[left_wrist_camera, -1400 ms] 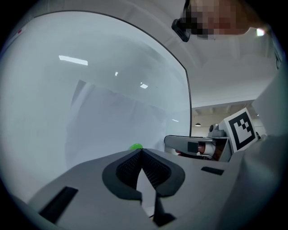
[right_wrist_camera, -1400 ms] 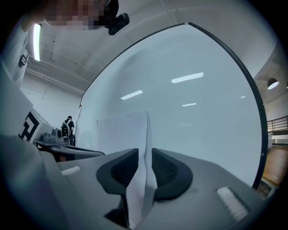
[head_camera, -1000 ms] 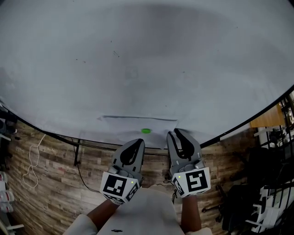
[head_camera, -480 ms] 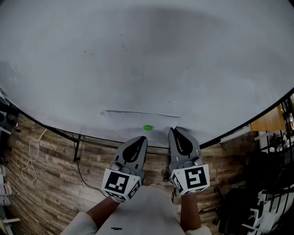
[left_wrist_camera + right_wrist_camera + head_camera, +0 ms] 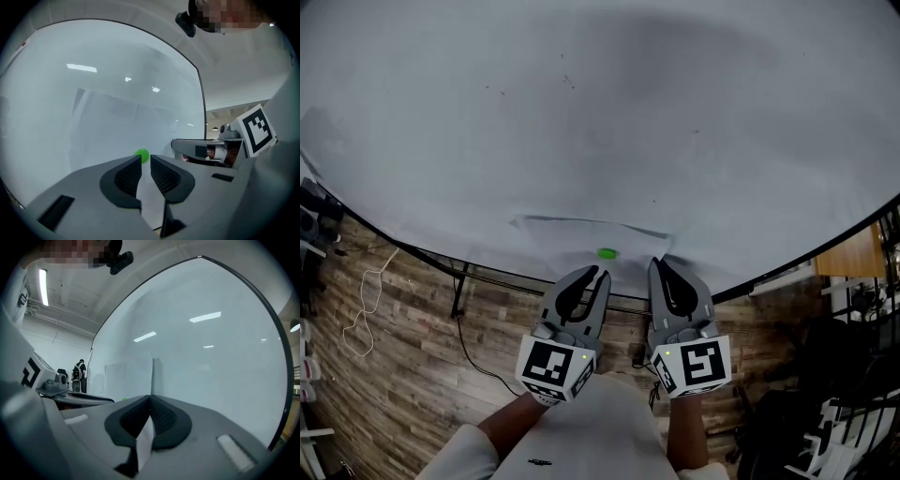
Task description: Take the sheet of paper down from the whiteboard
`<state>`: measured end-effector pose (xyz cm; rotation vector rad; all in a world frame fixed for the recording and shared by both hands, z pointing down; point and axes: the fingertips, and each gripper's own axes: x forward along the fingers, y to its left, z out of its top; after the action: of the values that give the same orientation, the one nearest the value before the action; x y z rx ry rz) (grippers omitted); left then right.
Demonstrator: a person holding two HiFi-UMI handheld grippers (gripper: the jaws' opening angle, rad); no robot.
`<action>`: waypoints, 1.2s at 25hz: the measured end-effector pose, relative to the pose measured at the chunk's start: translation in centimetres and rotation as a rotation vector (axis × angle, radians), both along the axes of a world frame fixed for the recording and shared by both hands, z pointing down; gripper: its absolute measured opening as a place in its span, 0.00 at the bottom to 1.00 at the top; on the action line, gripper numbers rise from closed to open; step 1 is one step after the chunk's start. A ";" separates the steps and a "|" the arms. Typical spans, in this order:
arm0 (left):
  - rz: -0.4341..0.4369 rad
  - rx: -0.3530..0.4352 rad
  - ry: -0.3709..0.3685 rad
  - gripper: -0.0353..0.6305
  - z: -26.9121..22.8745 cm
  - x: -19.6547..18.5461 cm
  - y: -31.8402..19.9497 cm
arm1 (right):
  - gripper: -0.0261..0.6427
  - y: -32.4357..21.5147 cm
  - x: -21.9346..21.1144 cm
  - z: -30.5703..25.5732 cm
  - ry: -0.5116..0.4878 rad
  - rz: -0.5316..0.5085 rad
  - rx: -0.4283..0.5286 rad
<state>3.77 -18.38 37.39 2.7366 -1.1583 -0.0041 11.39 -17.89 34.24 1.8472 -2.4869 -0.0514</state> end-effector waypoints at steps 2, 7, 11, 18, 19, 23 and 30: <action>-0.012 -0.003 -0.001 0.15 0.0 0.2 0.0 | 0.06 0.1 0.0 0.0 -0.002 -0.007 -0.001; -0.076 -0.014 -0.002 0.19 0.1 0.2 -0.8 | 0.06 0.1 -0.1 -0.2 -0.007 -0.032 0.001; -0.133 -0.008 -0.006 0.23 0.0 0.7 -1.1 | 0.06 0.2 0.2 -0.3 -0.019 -0.058 -0.002; -0.209 -0.018 -0.004 0.29 0.1 1.6 -2.2 | 0.06 0.1 0.1 -0.4 -0.026 -0.101 -0.004; -0.229 -0.017 -0.008 0.29 0.2 1.5 -2.3 | 0.06 0.0 0.1 -0.4 -0.027 -0.107 -0.004; -0.288 -0.002 -0.017 0.25 0.3 1.4 -2.6 | 0.06 0.0 0.3 -0.3 -0.028 -0.126 -0.005; -0.303 -0.005 -0.003 0.24 0.6 1.2 -2.6 | 0.06 0.1 0.2 -0.3 -0.033 -0.137 -0.004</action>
<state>4.96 -20.97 37.96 2.5286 -1.5585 -0.0357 11.56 -17.74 33.97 1.6869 -2.6302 -0.0205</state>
